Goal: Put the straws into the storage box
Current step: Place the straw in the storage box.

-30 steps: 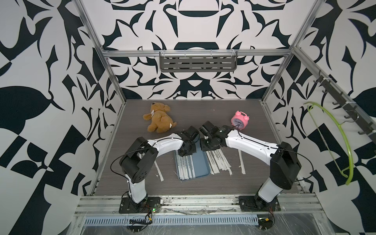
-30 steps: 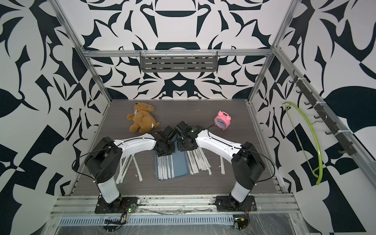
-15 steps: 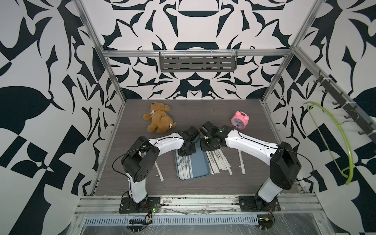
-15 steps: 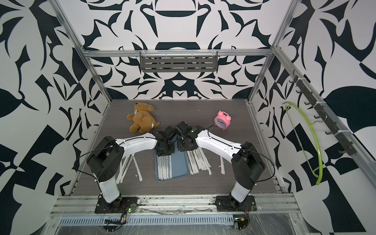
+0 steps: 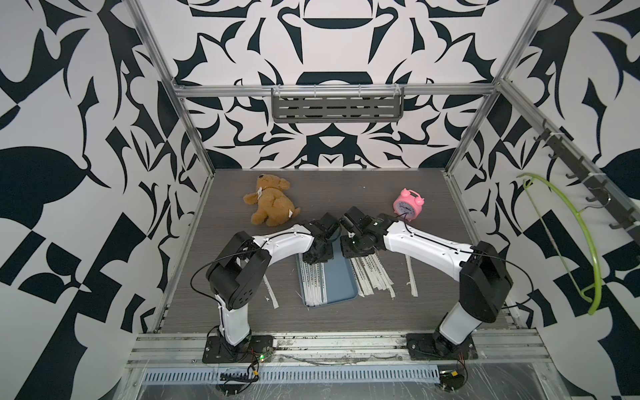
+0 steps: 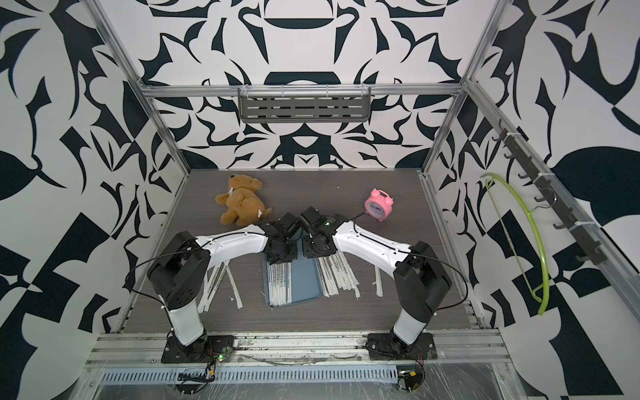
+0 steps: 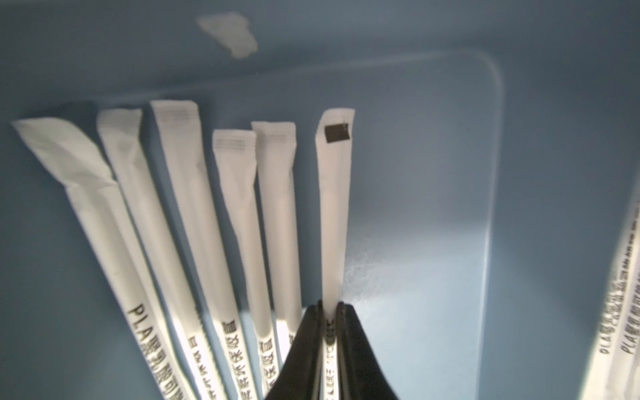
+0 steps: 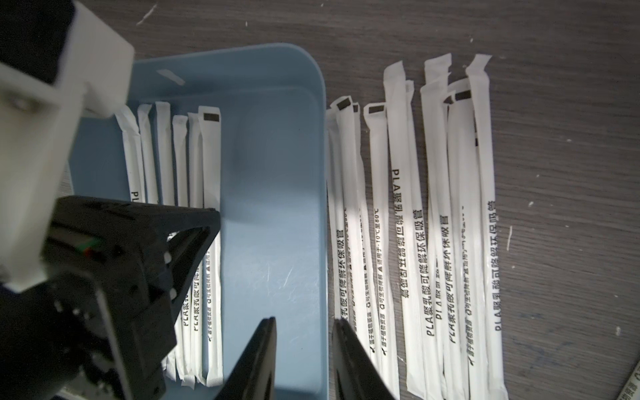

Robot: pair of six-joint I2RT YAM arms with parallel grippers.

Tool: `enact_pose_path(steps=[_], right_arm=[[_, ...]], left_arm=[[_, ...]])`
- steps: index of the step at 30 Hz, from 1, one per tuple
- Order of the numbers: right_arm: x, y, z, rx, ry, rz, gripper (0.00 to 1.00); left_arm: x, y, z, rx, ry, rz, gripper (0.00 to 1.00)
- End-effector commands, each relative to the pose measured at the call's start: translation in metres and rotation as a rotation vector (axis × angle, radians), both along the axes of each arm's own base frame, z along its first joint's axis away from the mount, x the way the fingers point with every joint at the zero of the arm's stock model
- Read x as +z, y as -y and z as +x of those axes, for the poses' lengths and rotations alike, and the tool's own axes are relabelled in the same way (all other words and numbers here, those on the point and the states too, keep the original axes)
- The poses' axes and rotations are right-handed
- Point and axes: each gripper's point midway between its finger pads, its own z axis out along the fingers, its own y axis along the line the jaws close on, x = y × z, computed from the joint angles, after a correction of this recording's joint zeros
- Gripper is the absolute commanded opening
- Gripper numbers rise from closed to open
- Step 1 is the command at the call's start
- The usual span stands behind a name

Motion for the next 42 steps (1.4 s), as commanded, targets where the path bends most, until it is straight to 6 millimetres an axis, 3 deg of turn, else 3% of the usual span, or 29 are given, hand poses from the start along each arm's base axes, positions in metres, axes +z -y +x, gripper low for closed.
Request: enact_pose_path(steps=[1, 8, 14, 19, 22, 26, 32, 38, 42], right_arm=[[0.015, 0.004, 0.003, 0.003, 0.039, 0.015, 0.33], [0.012, 0.002, 0.003, 0.002, 0.026, 0.021, 0.33], [0.006, -0.014, -0.005, 0.012, -0.004, 0.057, 0.3], [0.001, -0.021, -0.008, 0.007, -0.025, 0.091, 0.28], [-0.001, -0.023, -0.01, 0.01, -0.038, 0.102, 0.27], [-0.007, -0.028, -0.014, 0.011, -0.065, 0.127, 0.27], [-0.011, -0.035, -0.019, -0.004, -0.101, 0.183, 0.22], [0.0, -0.019, -0.013, -0.027, -0.089, 0.186, 0.21], [0.006, -0.008, -0.018, -0.019, -0.099, 0.152, 0.2]], left_arm=[[0.01, -0.005, 0.002, 0.002, 0.012, 0.014, 0.15], [-0.003, -0.011, -0.001, 0.015, -0.021, 0.024, 0.1], [-0.002, -0.01, 0.0, 0.02, -0.028, 0.013, 0.02], [-0.001, -0.011, -0.003, 0.03, -0.037, 0.005, 0.14], [0.001, -0.013, -0.004, 0.033, -0.032, 0.007, 0.16], [0.009, -0.014, -0.004, 0.036, -0.018, 0.007, 0.25], [0.021, -0.015, -0.003, 0.04, 0.005, -0.009, 0.25], [0.044, -0.012, 0.002, 0.005, 0.058, -0.036, 0.25], [0.072, -0.021, 0.003, -0.045, 0.12, -0.017, 0.27]])
